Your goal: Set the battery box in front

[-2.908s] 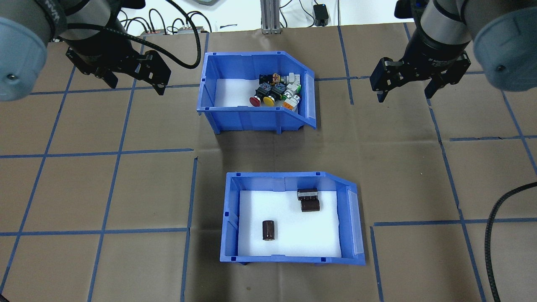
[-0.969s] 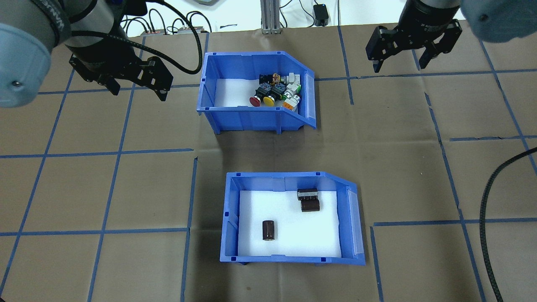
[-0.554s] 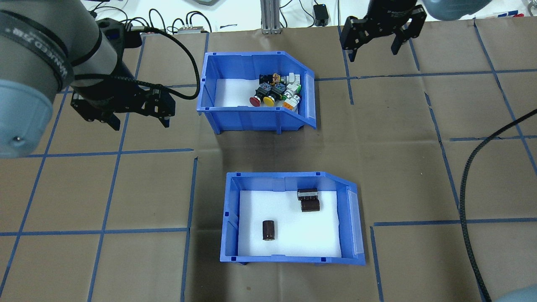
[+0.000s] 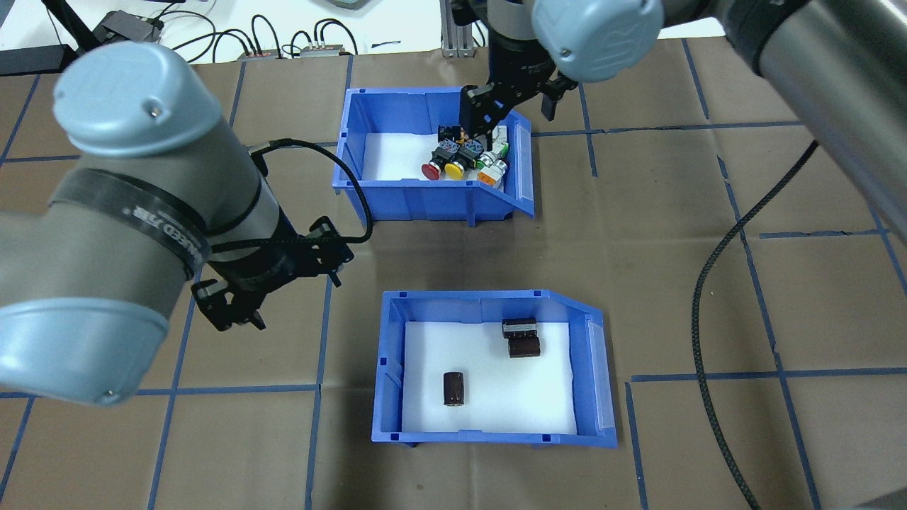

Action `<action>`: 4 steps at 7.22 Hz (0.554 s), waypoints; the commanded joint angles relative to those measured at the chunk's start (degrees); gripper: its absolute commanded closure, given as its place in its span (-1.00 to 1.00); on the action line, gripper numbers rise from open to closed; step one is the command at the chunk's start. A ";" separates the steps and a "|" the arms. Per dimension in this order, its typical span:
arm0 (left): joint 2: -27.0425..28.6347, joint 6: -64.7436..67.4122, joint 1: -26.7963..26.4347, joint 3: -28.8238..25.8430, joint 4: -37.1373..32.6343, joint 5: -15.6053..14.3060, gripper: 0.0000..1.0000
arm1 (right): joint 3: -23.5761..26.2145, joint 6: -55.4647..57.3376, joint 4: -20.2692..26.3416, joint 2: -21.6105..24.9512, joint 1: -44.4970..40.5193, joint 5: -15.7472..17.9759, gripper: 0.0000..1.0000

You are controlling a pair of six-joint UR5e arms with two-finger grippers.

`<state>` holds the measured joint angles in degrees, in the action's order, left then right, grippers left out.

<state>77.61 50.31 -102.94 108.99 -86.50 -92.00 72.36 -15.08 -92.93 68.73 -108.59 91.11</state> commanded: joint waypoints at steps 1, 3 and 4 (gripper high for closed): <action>-0.70 30.41 -9.08 3.49 0.45 0.33 -0.99 | -0.20 -13.15 -1.11 -4.28 -6.87 0.29 -1.00; -0.70 56.62 -16.03 10.15 12.77 6.29 -0.99 | -0.29 -26.00 -6.78 -6.93 -9.88 0.38 -1.00; -0.18 64.83 -18.93 12.62 18.68 6.31 -0.99 | -0.29 -33.28 -9.96 -8.50 -10.32 0.47 -1.00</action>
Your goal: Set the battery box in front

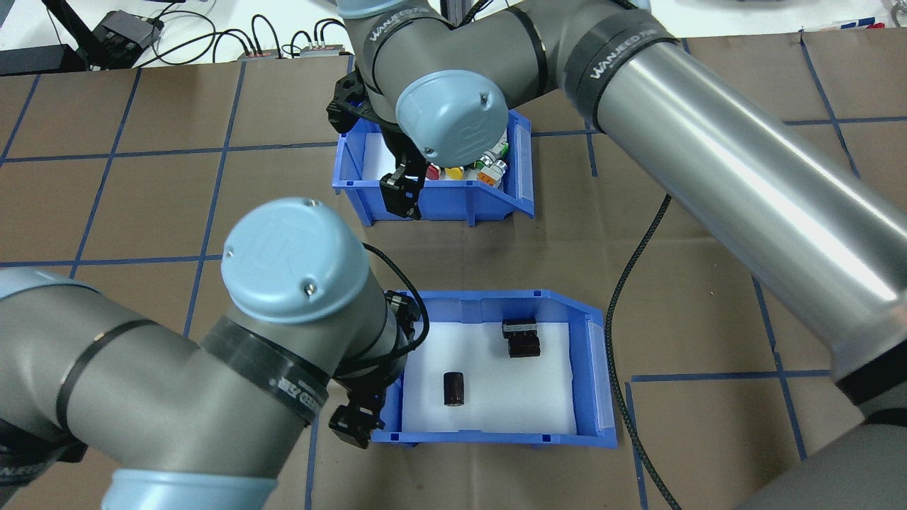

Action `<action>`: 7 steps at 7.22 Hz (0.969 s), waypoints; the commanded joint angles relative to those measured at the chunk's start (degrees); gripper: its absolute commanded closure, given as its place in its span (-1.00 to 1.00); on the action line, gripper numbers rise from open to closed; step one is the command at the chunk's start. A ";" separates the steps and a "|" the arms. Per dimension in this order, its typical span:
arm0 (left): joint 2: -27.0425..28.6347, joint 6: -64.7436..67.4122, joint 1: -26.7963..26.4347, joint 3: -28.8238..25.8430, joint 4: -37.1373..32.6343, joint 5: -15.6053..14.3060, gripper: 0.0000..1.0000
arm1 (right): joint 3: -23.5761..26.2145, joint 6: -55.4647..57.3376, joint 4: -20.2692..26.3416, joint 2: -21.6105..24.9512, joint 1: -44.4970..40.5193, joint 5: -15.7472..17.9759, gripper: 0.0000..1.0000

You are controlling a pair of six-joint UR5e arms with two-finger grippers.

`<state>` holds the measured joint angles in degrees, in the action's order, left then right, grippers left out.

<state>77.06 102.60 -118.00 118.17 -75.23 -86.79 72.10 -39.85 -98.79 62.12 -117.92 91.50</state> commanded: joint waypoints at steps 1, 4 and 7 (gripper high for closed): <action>1.16 20.37 -6.60 4.95 8.17 1.53 -0.99 | -0.03 -13.01 -4.40 -2.61 -1.43 0.08 -1.00; 4.49 29.83 -10.22 8.82 17.28 2.50 -0.99 | -0.03 -15.43 -6.58 -5.33 -1.52 1.92 -1.00; 7.04 30.56 -10.50 9.09 20.81 2.15 -0.99 | 0.15 -16.38 -13.76 -10.25 -3.54 2.10 -1.00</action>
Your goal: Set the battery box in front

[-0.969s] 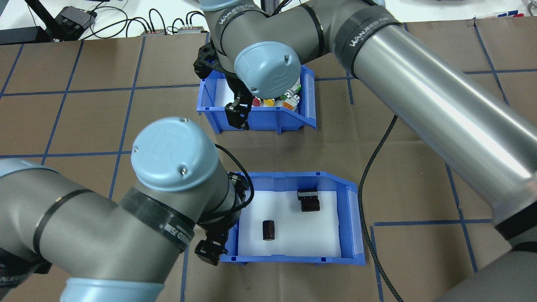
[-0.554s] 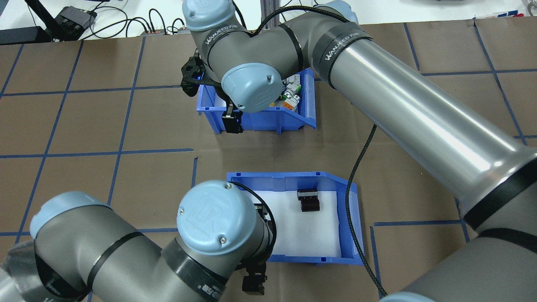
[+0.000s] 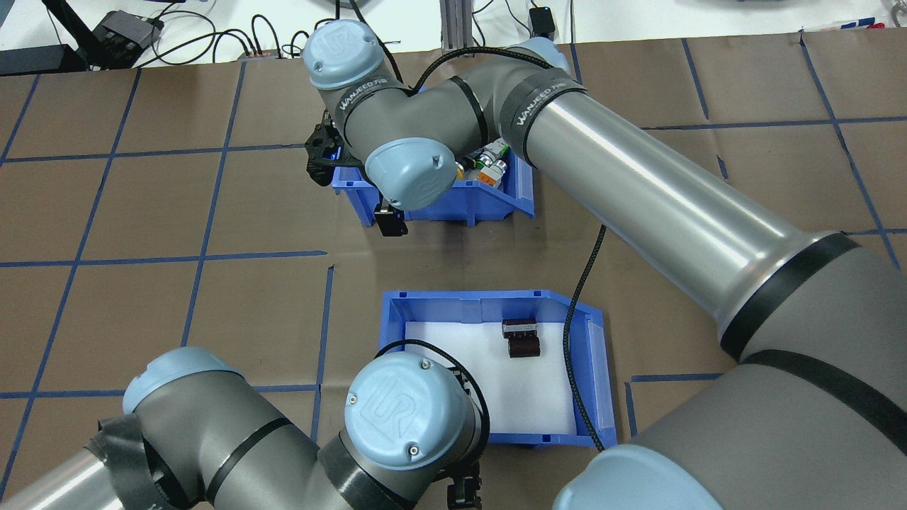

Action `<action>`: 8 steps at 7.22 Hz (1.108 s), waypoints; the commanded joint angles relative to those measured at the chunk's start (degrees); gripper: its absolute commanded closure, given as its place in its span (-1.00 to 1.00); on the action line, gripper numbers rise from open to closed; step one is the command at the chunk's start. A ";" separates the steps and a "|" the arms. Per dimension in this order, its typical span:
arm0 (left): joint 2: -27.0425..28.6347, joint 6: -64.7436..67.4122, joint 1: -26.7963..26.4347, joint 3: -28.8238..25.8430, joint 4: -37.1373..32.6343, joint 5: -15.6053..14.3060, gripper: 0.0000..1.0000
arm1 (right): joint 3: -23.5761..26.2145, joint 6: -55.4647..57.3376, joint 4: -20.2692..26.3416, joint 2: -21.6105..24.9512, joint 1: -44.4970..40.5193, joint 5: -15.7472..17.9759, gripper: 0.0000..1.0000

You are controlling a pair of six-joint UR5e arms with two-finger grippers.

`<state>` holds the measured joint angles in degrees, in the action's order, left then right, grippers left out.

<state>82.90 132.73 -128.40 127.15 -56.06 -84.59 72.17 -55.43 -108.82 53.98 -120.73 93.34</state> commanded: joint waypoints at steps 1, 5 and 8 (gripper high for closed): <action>2.34 1.21 -0.09 0.11 3.49 -0.05 -0.99 | 0.25 -1.08 -6.47 -3.16 -0.73 0.27 -1.00; 5.24 1.74 -0.27 0.37 3.07 0.04 -0.95 | -1.32 -1.26 -6.49 -2.65 0.67 3.17 -1.00; 5.86 3.15 -0.36 0.29 3.59 0.30 0.41 | -3.61 -1.34 -6.06 -2.74 1.11 3.08 -1.00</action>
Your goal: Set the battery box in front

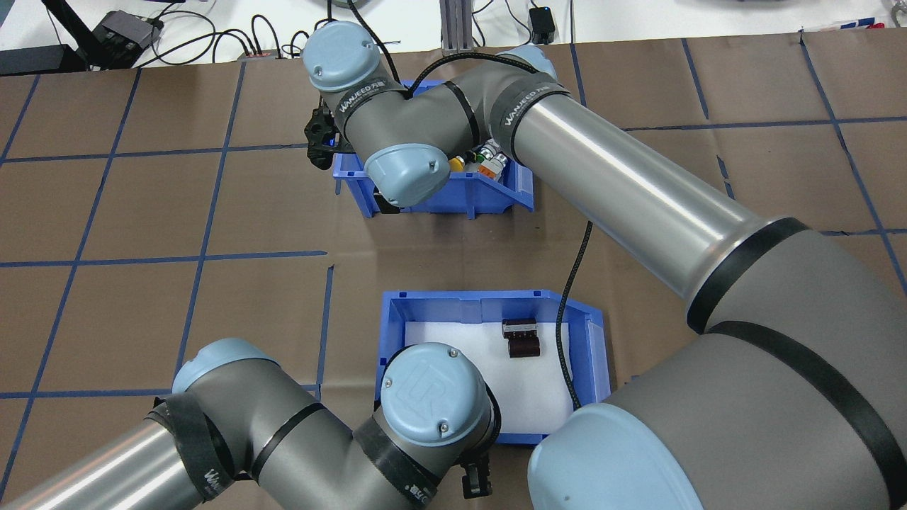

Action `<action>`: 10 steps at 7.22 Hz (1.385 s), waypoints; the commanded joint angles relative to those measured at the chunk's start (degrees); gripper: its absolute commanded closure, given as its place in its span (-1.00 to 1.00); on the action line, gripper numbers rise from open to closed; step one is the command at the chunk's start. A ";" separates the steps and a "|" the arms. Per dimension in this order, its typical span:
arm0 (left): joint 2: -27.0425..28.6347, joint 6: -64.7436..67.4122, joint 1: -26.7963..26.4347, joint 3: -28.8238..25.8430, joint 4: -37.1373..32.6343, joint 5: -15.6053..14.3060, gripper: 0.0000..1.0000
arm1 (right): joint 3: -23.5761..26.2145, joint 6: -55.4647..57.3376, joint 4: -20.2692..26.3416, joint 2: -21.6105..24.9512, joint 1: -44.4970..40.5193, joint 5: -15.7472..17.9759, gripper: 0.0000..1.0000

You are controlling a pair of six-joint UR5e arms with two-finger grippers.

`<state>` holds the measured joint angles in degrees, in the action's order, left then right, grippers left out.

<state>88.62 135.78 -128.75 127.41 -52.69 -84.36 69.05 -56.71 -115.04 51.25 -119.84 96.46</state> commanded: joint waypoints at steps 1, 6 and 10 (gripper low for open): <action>0.15 -0.08 -0.01 0.12 0.22 0.16 0.83 | -0.06 -0.07 0.52 -0.27 0.39 -0.04 -1.00; -2.91 -1.39 -0.02 -0.41 -0.04 -0.80 1.00 | -0.06 -4.69 0.35 -0.63 0.57 2.31 0.52; -11.10 -15.97 2.53 0.65 -9.53 -8.24 1.00 | -1.63 -6.13 -0.27 0.60 1.45 3.82 1.00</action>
<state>78.87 123.15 -126.88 127.92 -60.24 -89.69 68.11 -62.48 -115.22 51.20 -118.92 100.14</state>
